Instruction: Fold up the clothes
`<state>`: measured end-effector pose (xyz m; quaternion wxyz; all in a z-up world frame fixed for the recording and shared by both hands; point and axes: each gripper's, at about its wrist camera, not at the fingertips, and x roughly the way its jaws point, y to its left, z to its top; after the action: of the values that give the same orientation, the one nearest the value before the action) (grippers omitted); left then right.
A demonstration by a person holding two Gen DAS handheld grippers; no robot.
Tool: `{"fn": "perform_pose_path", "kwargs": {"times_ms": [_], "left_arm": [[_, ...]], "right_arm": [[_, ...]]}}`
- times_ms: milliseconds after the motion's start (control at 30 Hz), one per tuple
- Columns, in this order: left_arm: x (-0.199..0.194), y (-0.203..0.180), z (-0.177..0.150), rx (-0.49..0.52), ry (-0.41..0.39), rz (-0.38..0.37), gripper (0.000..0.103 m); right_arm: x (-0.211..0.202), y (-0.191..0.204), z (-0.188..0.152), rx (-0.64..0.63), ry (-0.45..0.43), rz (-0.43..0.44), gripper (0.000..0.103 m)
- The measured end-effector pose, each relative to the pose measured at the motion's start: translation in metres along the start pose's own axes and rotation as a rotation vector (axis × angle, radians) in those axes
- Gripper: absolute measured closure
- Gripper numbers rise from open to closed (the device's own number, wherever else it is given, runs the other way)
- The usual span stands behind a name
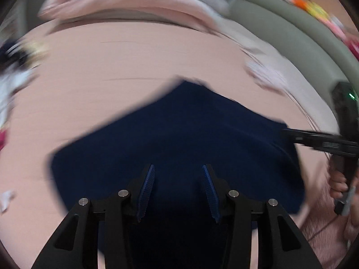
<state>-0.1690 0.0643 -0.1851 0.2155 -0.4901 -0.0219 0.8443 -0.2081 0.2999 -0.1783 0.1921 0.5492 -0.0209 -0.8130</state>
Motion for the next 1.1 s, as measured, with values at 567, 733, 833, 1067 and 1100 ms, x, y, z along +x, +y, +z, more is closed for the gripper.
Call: {"fn": "perform_pose_path", "kwargs": {"times_ms": [567, 733, 833, 1067, 1100], "left_arm": [[0.018, -0.064, -0.016, 0.083, 0.038, 0.115, 0.055], [0.036, -0.053, -0.024, 0.033, 0.087, 0.152, 0.055], [0.031, -0.048, -0.024, 0.002, 0.065, 0.111, 0.055], [0.020, -0.033, -0.019, -0.054, 0.034, 0.023, 0.055], [0.017, -0.031, -0.019, -0.065, 0.028, 0.011, 0.055]], "right_arm": [[-0.030, -0.040, -0.079, 0.062, -0.029, 0.001, 0.071], [-0.009, -0.024, -0.087, -0.048, 0.057, -0.147, 0.074], [-0.032, -0.047, -0.088, 0.095, 0.009, -0.117, 0.069], [-0.019, -0.082, -0.095, 0.403, 0.029, 0.172, 0.051], [-0.016, -0.081, -0.092, 0.407, 0.030, 0.181, 0.054]]}}
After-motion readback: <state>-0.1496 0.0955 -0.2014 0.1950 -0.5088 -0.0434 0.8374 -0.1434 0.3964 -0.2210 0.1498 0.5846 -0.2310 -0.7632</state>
